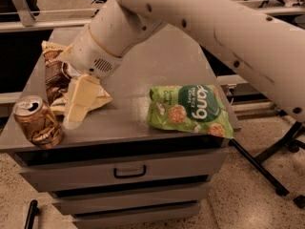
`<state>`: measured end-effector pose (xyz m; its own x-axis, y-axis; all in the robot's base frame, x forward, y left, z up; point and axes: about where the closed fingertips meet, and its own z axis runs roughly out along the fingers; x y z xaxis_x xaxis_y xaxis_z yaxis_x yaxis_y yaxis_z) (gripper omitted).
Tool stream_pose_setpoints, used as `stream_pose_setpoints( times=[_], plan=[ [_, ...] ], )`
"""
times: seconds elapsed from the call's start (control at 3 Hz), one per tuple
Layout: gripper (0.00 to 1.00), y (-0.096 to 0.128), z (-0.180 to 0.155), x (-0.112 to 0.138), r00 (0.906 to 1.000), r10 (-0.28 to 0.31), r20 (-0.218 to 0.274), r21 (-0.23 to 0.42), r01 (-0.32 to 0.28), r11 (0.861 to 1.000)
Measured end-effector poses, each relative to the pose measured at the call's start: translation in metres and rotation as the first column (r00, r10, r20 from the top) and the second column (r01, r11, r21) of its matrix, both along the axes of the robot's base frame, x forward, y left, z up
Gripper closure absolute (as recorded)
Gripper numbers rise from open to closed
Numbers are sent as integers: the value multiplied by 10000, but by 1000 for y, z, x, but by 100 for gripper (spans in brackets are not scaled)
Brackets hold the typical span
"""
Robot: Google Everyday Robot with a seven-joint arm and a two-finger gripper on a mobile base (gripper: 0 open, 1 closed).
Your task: Knock orange can over
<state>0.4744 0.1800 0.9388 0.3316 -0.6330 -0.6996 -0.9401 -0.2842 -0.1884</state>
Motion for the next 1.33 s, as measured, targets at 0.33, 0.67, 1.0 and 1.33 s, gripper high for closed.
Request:
stream_pose_setpoints(
  times=[0.33, 0.67, 1.0, 1.33],
  plan=[
    [0, 34, -7, -26, 9980, 567, -281, -92, -569, 9983],
    [0, 52, -19, -44, 9939, 845, -707, -239, -863, 9960],
    [16, 63, -33, -44, 9920, 806, -975, -377, -846, 9957],
    [39, 69, -43, -35, 9898, 686, -1247, -418, -743, 9964]
  ],
)
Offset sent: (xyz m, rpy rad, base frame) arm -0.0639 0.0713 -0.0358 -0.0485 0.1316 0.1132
